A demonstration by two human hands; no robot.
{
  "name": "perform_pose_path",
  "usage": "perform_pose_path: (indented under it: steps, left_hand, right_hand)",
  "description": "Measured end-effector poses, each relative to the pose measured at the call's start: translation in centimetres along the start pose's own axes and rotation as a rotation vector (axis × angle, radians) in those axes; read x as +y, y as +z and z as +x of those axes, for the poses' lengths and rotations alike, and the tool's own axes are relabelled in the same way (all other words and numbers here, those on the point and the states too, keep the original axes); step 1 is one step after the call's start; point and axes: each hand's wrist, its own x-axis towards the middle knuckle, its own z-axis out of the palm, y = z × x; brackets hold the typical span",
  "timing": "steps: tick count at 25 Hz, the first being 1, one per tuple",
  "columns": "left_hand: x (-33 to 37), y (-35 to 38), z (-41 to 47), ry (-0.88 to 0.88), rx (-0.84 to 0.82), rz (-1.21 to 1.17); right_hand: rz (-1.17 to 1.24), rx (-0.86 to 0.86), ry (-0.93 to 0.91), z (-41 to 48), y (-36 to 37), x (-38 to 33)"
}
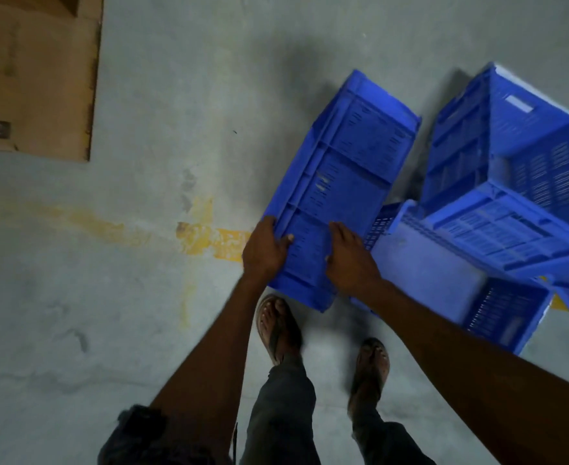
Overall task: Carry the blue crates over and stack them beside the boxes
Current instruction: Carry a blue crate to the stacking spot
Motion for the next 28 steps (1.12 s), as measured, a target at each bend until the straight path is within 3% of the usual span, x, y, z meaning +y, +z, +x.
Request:
perform_pose_path:
  steps: [4,7,10,12,14,20,24,26,28]
  left_hand:
    - [3.6,-4.2,-7.5,0.117,0.129,0.073]
    - [3.9,-11.5,-16.1,0.194,0.215,0.161]
    - [3.2,-21.2,-25.6,0.256,0.209,0.351]
    - [3.0,-27.2,-32.7,0.223,0.254,0.413]
    - [3.1,-30.7,-39.3,0.149,0.29,0.437]
    - [3.8,-28.8,-56.1,-0.04,0.245,0.47]
    - [2.8,-25.8,-62.8,-0.167,0.52,0.595]
    - [2.1,-26.8,-66.0,-0.219,0.628,0.575]
    - [0.8,-27.6,-69.3,-0.224,0.715,0.549]
  right_hand:
    - [0.1,0.171,-0.178,-3.5,-4.6,-3.5]
    - [-0.128,0.263,-0.349,-8.1,-10.4,-6.3]
    - [-0.41,0.127,-0.559,-12.8,-14.8,-8.9]
    - [-0.412,-0.05,-0.586,-17.7,-16.5,-12.1]
    - [-0.386,-0.071,-0.643,-23.5,-16.9,-15.0]
    - [-0.278,0.264,-0.951,-41.8,-13.9,-19.3]
    - [-0.25,0.362,-1.191,-48.3,-13.2,-21.6]
    - [-0.319,0.32,-1.333,-50.4,-14.3,-24.5]
    - [-0.405,0.17,-1.393,-52.4,-16.0,-27.8]
